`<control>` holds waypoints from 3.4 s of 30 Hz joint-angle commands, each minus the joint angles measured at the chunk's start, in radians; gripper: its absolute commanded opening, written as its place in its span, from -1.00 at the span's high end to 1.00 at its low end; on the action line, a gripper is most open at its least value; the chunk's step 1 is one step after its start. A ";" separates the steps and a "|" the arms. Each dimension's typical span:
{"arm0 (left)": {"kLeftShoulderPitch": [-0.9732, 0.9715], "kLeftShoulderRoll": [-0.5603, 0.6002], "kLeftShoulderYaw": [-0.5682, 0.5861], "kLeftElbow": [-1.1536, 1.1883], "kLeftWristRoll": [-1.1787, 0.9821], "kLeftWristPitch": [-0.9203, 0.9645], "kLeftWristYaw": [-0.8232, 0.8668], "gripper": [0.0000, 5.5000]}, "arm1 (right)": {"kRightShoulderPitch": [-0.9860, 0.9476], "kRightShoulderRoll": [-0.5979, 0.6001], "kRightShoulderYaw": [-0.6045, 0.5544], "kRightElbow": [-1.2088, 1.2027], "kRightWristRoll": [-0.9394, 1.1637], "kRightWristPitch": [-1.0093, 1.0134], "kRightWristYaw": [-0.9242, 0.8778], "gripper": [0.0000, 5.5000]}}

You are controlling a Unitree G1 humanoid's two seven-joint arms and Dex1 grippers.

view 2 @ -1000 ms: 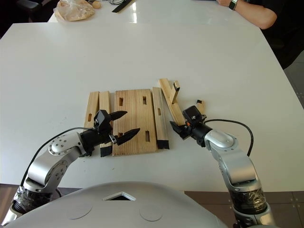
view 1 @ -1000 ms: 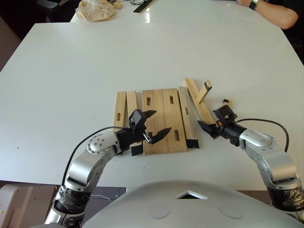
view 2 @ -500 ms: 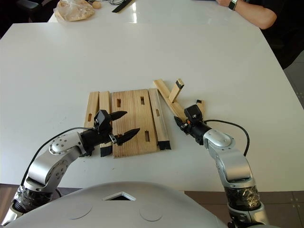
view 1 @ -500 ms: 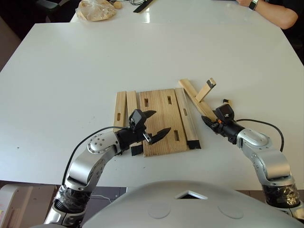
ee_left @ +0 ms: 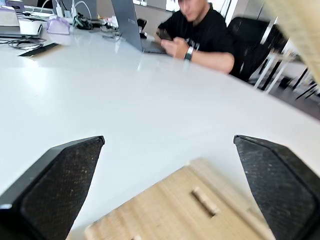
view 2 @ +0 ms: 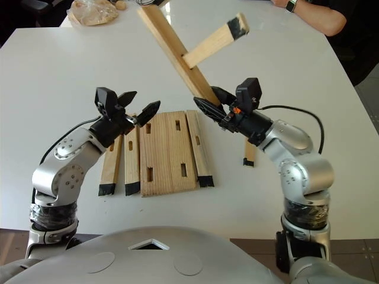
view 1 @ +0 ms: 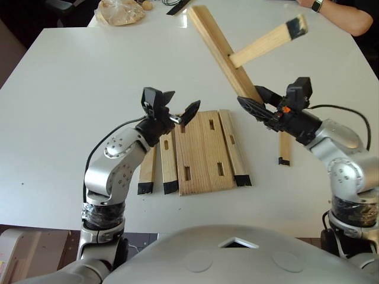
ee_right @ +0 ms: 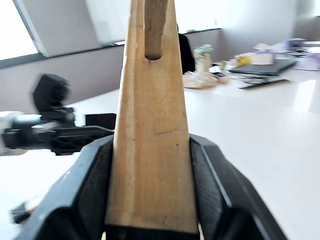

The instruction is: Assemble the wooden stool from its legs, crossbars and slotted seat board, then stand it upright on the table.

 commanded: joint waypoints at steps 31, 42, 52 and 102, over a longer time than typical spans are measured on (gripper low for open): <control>-0.071 0.259 -0.011 -0.148 -0.523 0.084 -0.324 -0.04 | -0.160 -0.363 0.152 0.242 0.088 -0.020 0.602 0.25; -0.068 0.280 -0.022 -0.159 -0.526 0.079 -0.377 0.24 | -0.160 -0.413 0.221 0.294 -0.008 -0.108 0.730 0.25; -0.075 0.274 -0.034 -0.148 -0.525 0.078 -0.366 0.24 | -0.167 -0.413 0.238 0.297 -0.023 -0.123 0.736 0.25; 0.291 0.610 0.306 -0.199 -0.253 -0.077 -0.681 0.25 | -0.018 -0.333 -0.027 0.295 0.052 -0.127 0.471 -0.09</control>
